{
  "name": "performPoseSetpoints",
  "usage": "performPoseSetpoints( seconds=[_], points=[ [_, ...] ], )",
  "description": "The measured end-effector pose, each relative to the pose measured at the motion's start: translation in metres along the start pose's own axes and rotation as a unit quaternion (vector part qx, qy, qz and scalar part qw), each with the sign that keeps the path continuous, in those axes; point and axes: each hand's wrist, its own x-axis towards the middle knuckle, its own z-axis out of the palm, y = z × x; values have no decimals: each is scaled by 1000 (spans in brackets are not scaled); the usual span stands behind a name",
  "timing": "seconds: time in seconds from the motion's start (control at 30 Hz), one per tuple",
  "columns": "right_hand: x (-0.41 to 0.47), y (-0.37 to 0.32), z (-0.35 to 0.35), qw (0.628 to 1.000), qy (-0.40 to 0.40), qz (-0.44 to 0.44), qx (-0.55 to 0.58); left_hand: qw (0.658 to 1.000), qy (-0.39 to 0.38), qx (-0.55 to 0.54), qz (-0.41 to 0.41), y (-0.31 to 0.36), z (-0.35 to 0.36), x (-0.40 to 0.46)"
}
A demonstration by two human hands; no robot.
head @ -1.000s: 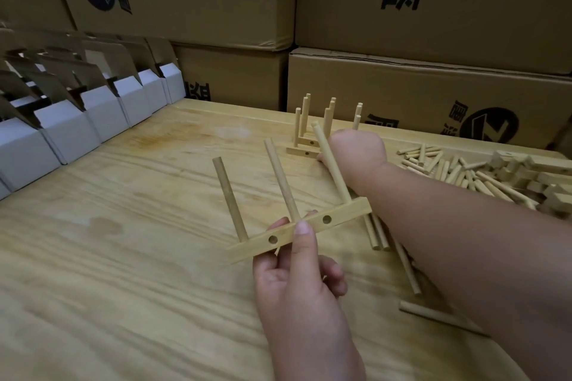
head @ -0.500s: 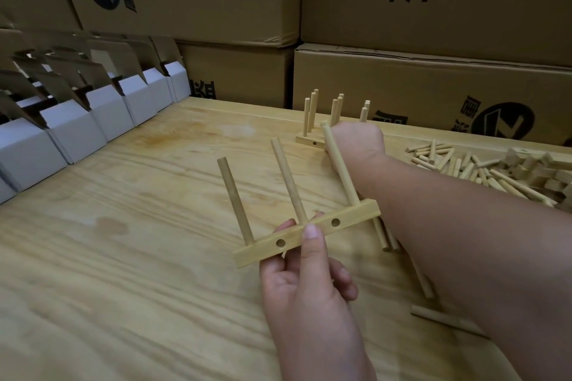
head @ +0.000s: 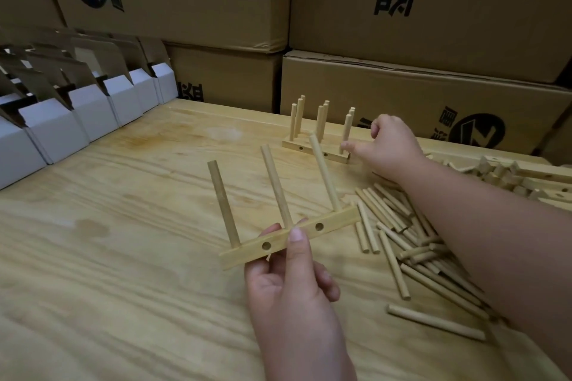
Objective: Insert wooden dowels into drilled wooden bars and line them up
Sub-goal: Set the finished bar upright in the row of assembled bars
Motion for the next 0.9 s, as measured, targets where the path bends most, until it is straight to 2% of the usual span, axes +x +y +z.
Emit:
performPoseSetpoints(
  seconds=[0.1, 0.17, 0.47, 0.7, 0.77, 0.83, 0.87, 0.9],
  points=[
    [5, 2, 2, 988, -131, 76, 38, 1000, -1, 6, 8, -1, -1, 1],
    [8, 3, 5, 982, -165, 77, 44, 1000, -5, 10, 11, -2, -2, 1],
    [21, 2, 19, 981, -156, 53, 105, 999, -18, 26, 24, -4, -3, 2],
    [16, 3, 3, 982, -179, 42, 39, 997, -33, 54, 40, -9, -5, 1],
    [5, 0, -8, 989, -143, 20, 35, 996, -43, 69, 47, -10, -6, 0],
    [-17, -6, -29, 993, -83, -22, 82, 994, -54, 80, 48, -9, -6, -2],
    [-31, -9, -44, 986, -92, -44, 131, 993, -62, 86, 47, -9, -5, -3],
    [-48, -14, -59, 972, -136, -71, 181, 992, -72, 94, 45, -9, -5, -4]
  ],
)
